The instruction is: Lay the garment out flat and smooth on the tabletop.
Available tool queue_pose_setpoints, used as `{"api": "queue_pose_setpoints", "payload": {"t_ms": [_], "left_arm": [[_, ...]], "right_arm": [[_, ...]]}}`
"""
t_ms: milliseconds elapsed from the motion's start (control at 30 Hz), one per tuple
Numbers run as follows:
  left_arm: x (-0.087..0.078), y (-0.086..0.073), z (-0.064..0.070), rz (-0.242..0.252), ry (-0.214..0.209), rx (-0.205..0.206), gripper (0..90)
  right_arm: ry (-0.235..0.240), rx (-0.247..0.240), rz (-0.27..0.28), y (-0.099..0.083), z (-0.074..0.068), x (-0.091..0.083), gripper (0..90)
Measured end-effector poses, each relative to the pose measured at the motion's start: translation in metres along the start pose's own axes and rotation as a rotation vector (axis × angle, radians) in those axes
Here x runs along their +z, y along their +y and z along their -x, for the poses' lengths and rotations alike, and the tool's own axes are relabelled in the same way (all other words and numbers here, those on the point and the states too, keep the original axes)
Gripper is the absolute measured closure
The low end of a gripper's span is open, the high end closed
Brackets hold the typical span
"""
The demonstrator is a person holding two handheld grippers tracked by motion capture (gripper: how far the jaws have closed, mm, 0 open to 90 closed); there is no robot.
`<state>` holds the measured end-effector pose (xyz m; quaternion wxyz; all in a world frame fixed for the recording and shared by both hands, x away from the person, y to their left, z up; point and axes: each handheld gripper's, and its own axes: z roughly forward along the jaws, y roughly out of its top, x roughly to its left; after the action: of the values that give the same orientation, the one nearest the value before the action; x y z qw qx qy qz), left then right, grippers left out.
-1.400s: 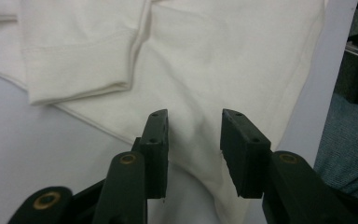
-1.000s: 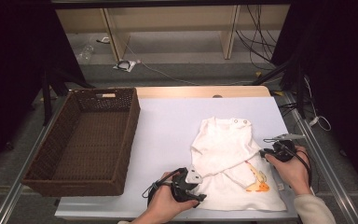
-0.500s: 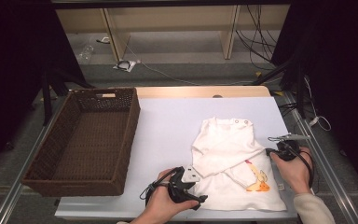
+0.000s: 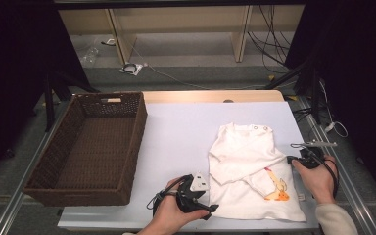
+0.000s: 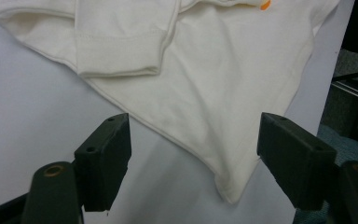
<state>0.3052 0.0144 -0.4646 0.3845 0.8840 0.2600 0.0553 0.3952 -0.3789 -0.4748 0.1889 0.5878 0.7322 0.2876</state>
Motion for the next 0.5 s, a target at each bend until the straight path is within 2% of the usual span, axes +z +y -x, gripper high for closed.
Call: {"api": "queue_pose_setpoints", "payload": {"t_ms": [267,367,467,500], "left_arm": [[0.000,0.000,0.000,-0.004,0.006,0.000,25.8],[0.000,0.001,0.000,0.002,-0.003,-0.008,26.3],[0.004,0.001,0.004,-0.008,-0.033,0.002,32.8],[0.004,0.001,0.004,-0.008,-0.033,0.002,34.7]], "right_arm": [[-0.017,-0.003,-0.007,-0.001,0.013,-0.004,89.6],[-0.021,0.002,-0.010,-0.002,0.018,-0.005,89.5],[-0.046,0.004,-0.009,-0.003,0.023,-0.006,88.8],[-0.040,0.002,-0.002,-0.004,0.025,-0.006,87.3]]}}
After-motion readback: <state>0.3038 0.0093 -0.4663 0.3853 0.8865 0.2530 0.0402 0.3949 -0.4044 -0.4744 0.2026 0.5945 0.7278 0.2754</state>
